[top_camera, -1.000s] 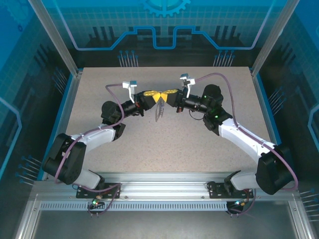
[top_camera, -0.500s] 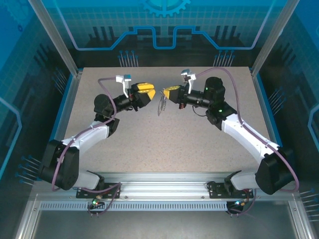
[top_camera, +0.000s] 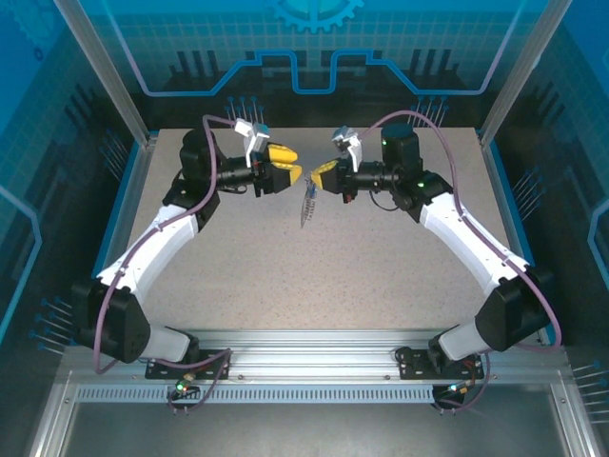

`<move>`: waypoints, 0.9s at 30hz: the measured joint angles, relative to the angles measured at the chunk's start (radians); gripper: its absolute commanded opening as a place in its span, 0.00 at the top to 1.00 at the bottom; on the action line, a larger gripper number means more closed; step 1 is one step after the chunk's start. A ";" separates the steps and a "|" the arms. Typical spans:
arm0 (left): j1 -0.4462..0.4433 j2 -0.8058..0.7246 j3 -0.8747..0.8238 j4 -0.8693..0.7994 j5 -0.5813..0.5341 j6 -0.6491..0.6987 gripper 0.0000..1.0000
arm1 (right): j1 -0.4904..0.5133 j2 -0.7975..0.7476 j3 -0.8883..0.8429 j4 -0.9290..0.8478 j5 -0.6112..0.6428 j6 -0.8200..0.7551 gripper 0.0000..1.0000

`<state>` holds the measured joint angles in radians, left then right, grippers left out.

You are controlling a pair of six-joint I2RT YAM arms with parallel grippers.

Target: Put the keys on the keyring

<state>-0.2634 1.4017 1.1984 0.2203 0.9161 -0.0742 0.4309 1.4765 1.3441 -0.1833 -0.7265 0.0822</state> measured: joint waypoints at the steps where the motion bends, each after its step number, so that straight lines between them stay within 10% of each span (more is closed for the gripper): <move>1: 0.000 0.004 0.019 -0.046 0.003 0.032 0.48 | 0.000 0.005 0.000 -0.019 -0.005 -0.014 1.00; 27: -0.010 0.126 0.134 -0.423 0.097 0.254 0.54 | 0.000 0.015 0.043 -0.169 -0.089 -0.128 1.00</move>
<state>-0.2737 1.5276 1.3323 -0.2028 1.0130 0.1799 0.4305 1.4918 1.3872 -0.3523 -0.8154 -0.0456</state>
